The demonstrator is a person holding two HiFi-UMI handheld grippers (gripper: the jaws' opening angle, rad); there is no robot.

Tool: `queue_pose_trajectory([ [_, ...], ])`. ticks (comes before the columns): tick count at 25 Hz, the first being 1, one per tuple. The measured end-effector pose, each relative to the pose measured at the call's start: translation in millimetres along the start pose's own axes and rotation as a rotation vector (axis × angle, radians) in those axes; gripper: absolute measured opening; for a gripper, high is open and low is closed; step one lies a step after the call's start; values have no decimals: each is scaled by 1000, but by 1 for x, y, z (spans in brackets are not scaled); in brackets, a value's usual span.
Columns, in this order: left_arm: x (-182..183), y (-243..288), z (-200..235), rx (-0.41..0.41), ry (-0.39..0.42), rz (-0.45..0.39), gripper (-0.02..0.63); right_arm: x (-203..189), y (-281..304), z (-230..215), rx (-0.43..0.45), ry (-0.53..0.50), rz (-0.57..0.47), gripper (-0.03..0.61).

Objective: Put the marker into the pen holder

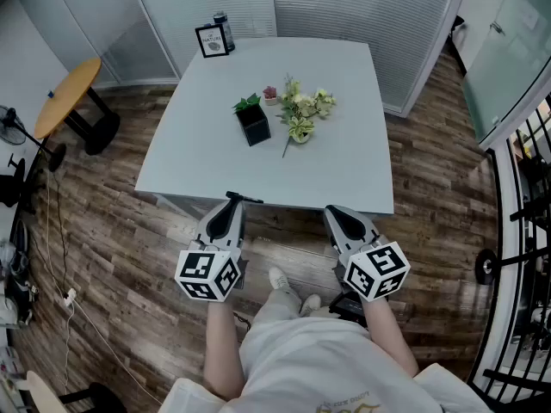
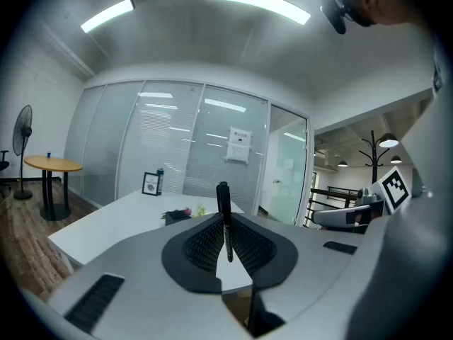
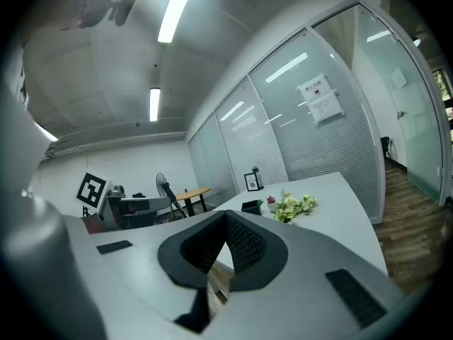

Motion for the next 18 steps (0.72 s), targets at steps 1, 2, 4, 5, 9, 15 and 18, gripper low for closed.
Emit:
queue_pose_trajectory([
  [1,-1,0,-2,-3,-1,1,35,-1,-1,-1,0,0,0,15],
  [2,-2,1,-3,-6,-1,2,35,-1,-2,-1,-1,1,1,15],
  [4,-2,1,-7,-11,-2,5,35,-2,-4,-3,-2,3,2,15],
  [5,-3,2,-8,-14,-2,7,35,-2,-5,-4,-2,3,3,15],
  [9,-3,0,-13,-22,0,6,34,-2,-9,-2,1,-4,5,15],
  [15,-2,-5,-16,-27,-4,7,35,-3,-13,-2,4,9,-5,17],
  [18,0,-9,-18,-32,-2,2,34,-3,-13,-1,2,15,-10,17],
])
Point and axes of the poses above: the fingertips, and each gripper's own axes: y forward along the fingers, z to its left, x out of its top, the point moved 8 cm from there along -y, backward along the fingers, and after that the axes turned 5 degrees about -y, right-handed, at the moved point
